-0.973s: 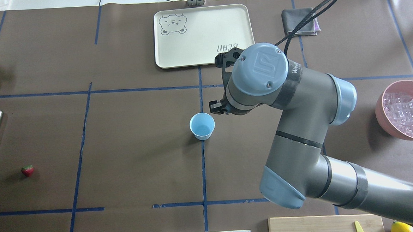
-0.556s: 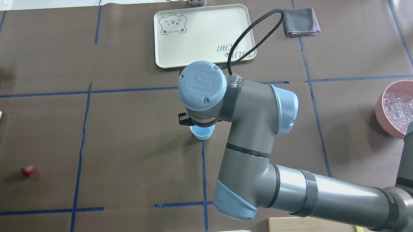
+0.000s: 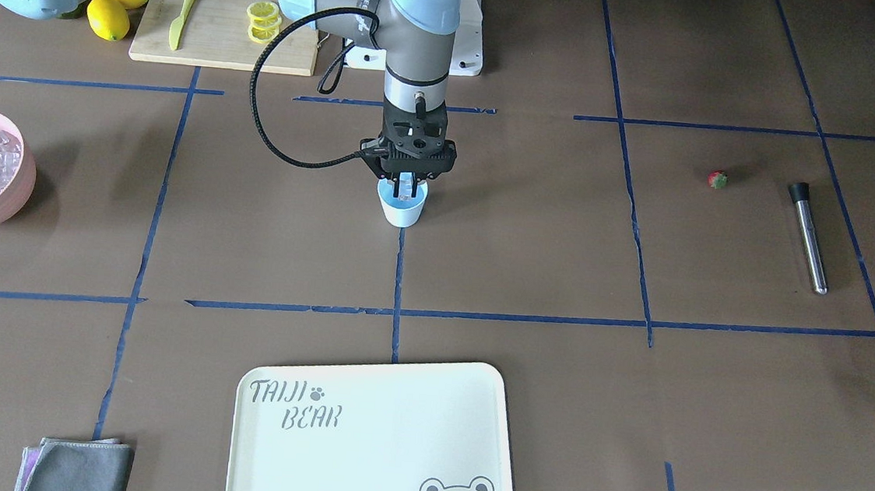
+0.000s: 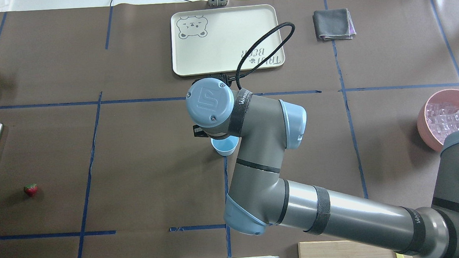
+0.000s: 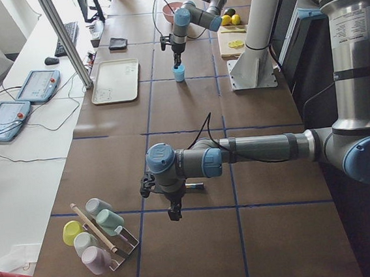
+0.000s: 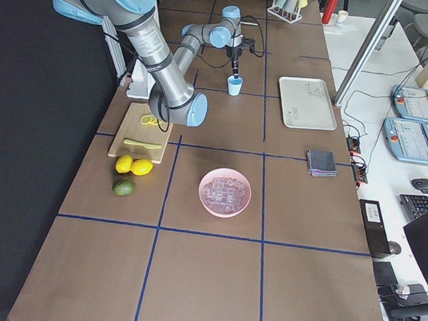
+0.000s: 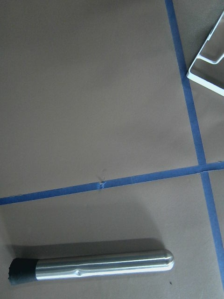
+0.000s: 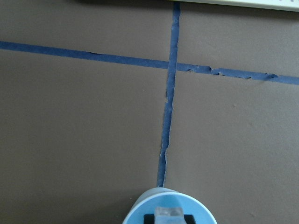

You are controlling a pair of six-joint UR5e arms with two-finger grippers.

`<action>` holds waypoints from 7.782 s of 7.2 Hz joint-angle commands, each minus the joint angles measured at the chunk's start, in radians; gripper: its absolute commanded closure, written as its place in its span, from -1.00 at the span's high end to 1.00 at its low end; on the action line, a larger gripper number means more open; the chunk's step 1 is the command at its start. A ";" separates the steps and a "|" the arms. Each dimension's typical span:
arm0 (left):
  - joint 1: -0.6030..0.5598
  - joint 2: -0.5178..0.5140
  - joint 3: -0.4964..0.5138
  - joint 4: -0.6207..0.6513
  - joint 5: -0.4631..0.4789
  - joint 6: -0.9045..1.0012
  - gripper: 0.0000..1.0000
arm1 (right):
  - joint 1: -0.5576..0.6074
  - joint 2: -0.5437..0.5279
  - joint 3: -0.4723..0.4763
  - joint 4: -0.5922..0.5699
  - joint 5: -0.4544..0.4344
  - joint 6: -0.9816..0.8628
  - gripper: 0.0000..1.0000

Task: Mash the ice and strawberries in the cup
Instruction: 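Open the right gripper to drop the ice into the blue cup, then move the right gripper back to the pink bowl, then lower the right gripper into the bowl and grasp more ice cubes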

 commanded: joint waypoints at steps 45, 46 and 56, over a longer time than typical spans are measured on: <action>0.000 0.003 -0.005 0.003 0.000 0.000 1.00 | 0.621 -1.076 0.239 0.417 0.437 -0.867 0.67; 0.000 0.003 -0.005 0.003 0.000 0.000 1.00 | 0.621 -1.077 0.239 0.416 0.437 -0.869 0.62; 0.002 0.011 -0.005 0.003 -0.060 -0.002 1.00 | 0.639 -1.055 0.508 0.170 0.449 -0.861 -1.00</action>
